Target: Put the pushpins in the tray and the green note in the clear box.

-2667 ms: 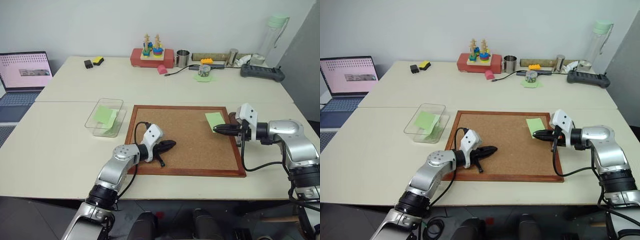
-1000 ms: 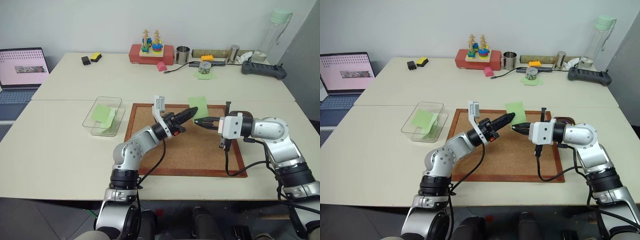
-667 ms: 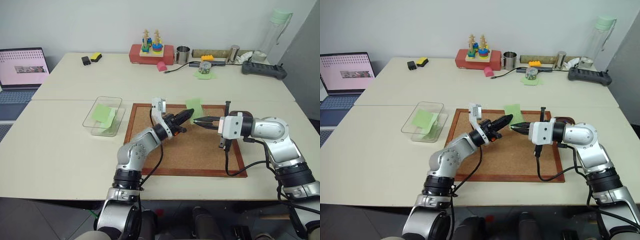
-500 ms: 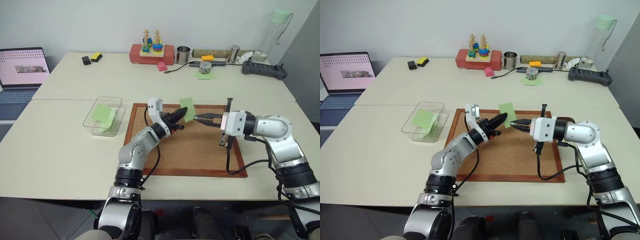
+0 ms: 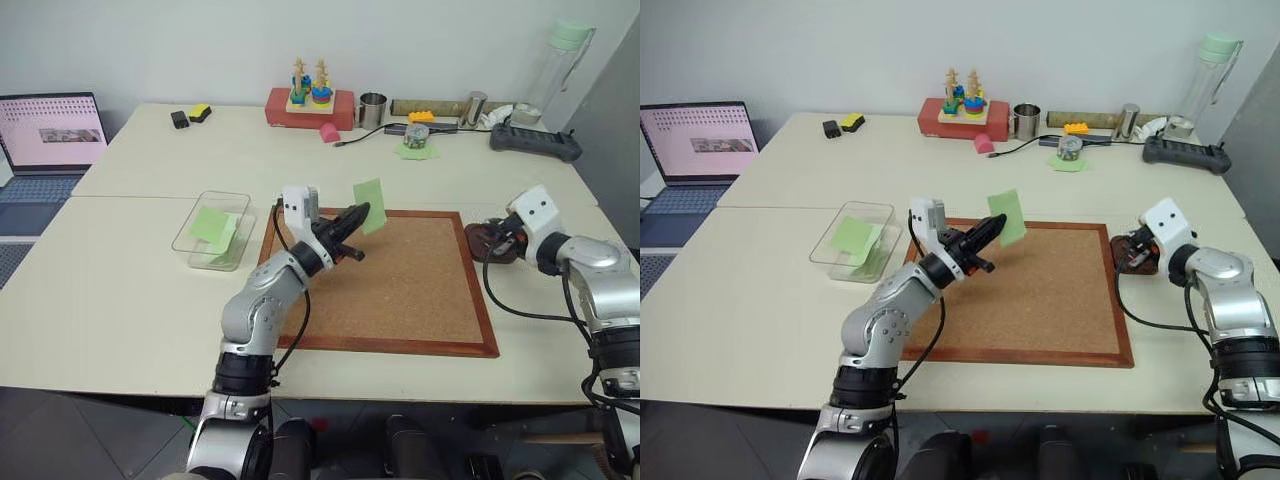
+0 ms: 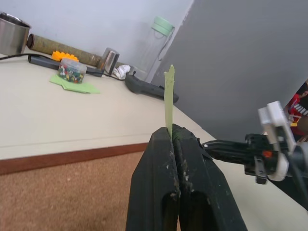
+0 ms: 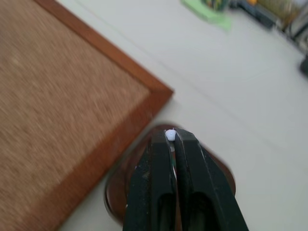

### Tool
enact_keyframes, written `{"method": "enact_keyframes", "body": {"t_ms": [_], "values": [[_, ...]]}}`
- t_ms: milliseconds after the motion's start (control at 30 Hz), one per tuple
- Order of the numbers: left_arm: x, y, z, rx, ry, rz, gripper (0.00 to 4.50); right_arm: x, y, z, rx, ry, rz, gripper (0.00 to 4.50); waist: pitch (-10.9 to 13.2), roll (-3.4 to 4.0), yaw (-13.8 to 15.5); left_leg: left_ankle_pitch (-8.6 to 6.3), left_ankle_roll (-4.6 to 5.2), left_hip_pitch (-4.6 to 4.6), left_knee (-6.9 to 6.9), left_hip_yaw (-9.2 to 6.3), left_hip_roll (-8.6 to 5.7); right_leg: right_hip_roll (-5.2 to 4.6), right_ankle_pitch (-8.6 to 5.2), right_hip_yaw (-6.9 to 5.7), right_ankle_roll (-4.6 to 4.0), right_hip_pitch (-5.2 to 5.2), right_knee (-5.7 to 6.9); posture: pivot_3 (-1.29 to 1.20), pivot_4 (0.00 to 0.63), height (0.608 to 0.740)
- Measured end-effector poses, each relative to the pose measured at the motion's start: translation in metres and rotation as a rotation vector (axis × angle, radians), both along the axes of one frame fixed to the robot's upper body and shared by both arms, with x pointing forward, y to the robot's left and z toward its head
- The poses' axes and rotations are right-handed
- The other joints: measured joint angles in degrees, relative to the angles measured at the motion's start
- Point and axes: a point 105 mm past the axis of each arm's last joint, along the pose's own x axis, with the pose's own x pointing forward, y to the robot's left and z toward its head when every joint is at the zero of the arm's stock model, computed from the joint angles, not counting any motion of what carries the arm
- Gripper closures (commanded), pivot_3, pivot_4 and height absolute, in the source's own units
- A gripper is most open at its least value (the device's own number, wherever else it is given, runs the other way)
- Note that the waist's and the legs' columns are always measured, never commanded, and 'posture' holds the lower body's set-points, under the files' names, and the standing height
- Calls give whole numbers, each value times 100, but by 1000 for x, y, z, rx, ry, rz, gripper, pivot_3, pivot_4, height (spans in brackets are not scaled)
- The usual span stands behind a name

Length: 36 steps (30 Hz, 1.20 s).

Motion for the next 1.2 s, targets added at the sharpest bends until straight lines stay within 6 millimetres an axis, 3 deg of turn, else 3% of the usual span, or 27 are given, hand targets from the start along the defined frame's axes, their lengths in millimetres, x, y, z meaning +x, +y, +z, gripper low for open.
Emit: {"method": "enact_keyframes", "body": {"t_ms": [67, 167, 633, 733, 833, 867, 933, 1000, 1067, 1200], "values": [[-1, -1, -1, 8, 4, -2, 4492, 2, -2, -4, 13, 20, -23, 4500, 0, 0, -4, 0, 0, 0, 1, 0, -3, 1, 2, -2, 0, 0, 0, 0, 150, 740], [-2, -1, 1, 10, -4, 2, 4500, 6, -1, -6, 33, 34, -37, 3970, 0, 0, -7, 0, 0, 0, 1, 1, -4, 1, 2, -1, 0, 0, 0, 0, 150, 740], [-2, 1, -2, 12, 6, 16, 4500, 8, -4, -6, 48, 54, -50, 891, 0, 0, -6, 0, 0, -1, 1, 0, -9, 2, 3, -2, 1, 0, -1, 0, 150, 740], [-4, 8, 8, 29, -38, 44, 4500, 6, 5, 10, 36, 18, 16, 891, 0, 0, -15, 0, 0, -1, 0, -1, -6, 2, 2, -2, 1, -1, -1, 0, 150, 740], [-6, 33, 31, 81, -136, 149, 4500, -2, 29, 40, 22, -53, 195, 891, 0, 0, -59, 0, 0, 0, -3, -2, 2, 6, 2, -4, 2, -2, -1, 0, 150, 740], [-6, 55, 43, 119, -184, 248, 4500, -12, 51, 59, 27, -101, 343, 891, 1, 0, -92, 0, 0, 0, -4, -5, 6, 9, 0, -6, 5, -2, -1, 0, 150, 740], [-5, 65, 47, 132, -200, 300, 4500, -18, 64, 69, 29, -131, 421, 891, 0, 0, -112, 0, 0, 3, -3, -8, 9, 9, -2, -9, 9, 5, -2, 0, 150, 740], [-6, 87, 46, 200, -214, 400, 4500, -32, 89, 85, 61, -161, 576, 891, 1, 0, -127, 0, 0, 1, 0, -8, 12, 7, -1, -4, 8, 3, -2, 0, 150, 740], [-3, 122, 46, 304, -221, 553, 4500, -45, 119, 108, 101, -201, 733, 891, 2, -2, -152, 0, 0, 2, 1, -10, 16, 9, 1, -7, 7, 0, 3, 0, 150, 740], [-4, 166, 56, 435, -256, 746, 4500, -55, 142, 134, 127, -249, 844, 891, 1, -4, -132, 0, 0, 3, 1, -15, 18, 10, 2, -13, 5, 2, 1, 0, 150, 740]]}}
